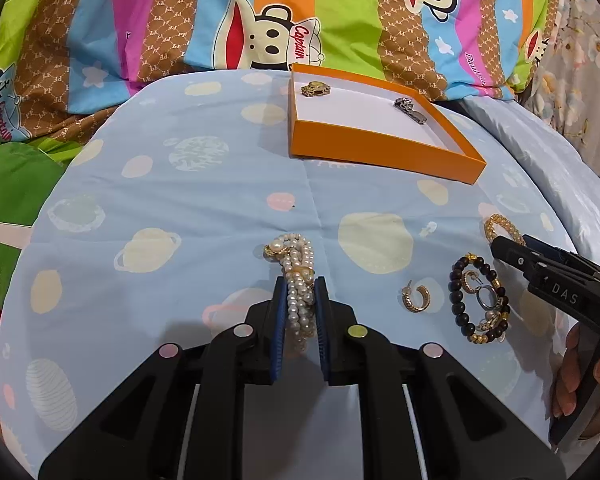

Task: Organize jewelry
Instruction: 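Grasp the pearl bracelet with the left gripper while the right gripper grasps the gold bangle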

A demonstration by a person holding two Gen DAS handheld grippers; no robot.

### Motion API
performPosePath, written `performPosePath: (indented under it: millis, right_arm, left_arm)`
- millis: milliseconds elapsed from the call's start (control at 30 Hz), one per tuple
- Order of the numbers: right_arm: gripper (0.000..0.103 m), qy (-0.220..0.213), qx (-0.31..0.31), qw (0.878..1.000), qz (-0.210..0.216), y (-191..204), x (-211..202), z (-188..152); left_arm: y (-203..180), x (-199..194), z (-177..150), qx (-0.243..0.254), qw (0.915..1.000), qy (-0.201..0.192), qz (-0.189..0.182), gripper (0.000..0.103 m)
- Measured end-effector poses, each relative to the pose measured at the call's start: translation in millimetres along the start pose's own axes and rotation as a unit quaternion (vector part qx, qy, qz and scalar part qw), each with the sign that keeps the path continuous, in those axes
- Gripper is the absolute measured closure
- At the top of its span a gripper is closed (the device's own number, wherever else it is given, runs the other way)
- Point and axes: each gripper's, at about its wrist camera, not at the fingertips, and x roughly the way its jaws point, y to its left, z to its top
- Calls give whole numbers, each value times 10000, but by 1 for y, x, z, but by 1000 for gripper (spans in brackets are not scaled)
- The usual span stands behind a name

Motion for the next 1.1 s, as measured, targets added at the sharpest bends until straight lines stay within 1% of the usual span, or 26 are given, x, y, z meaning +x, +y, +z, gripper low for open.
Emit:
performPosePath:
  millis: [100, 233, 433, 567, 667, 733, 800, 867, 933, 1000, 1100]
  right_arm:
    - [47, -69, 85, 9999, 65, -3, -3, 0]
    - [47, -160, 134, 9997, 103, -5, -7, 1]
    - [47, -308, 122, 9994, 74, -6, -12, 1]
    - [47, -404, 127, 9990, 123, -6, -20, 3]
    - [47, -498, 217, 9978, 387, -9, -34, 14]
    - [47, -610, 63, 9976, 334, -5, -42, 28]
    - [47, -739, -55, 9968, 294, -2, -48, 48]
    - [47, -805, -128, 9960, 353, 2, -46, 69]
    - [47, -790, -132, 9959, 430, 4, -37, 87]
    - [47, -709, -65, 9961, 527, 6, -20, 104]
    - [47, -499, 59, 9963, 698, 7, 9, 123]
  left_arm:
    - [-1, 0, 0, 3, 10000, -8, -18, 90]
    - [-2, -3, 0, 3, 9999, -41, -139, 91]
    - [-6, -11, 1, 72, 9994, -242, -245, 91]
    - [-6, -15, 4, 68, 9992, -271, -285, 91]
    - [-3, -25, 14, -26, 9986, -337, -406, 91]
    - [-2, -34, 28, 33, 9982, -453, -379, 91]
    - [-3, -41, 50, 168, 9975, -605, -318, 91]
    - [-7, -43, 70, 306, 9965, -730, -263, 91]
    - [-11, -36, 94, 350, 9960, -801, -199, 91]
    - [-13, -26, 111, 338, 9959, -799, -263, 91]
    - [-18, 0, 136, 307, 9959, -784, -319, 91]
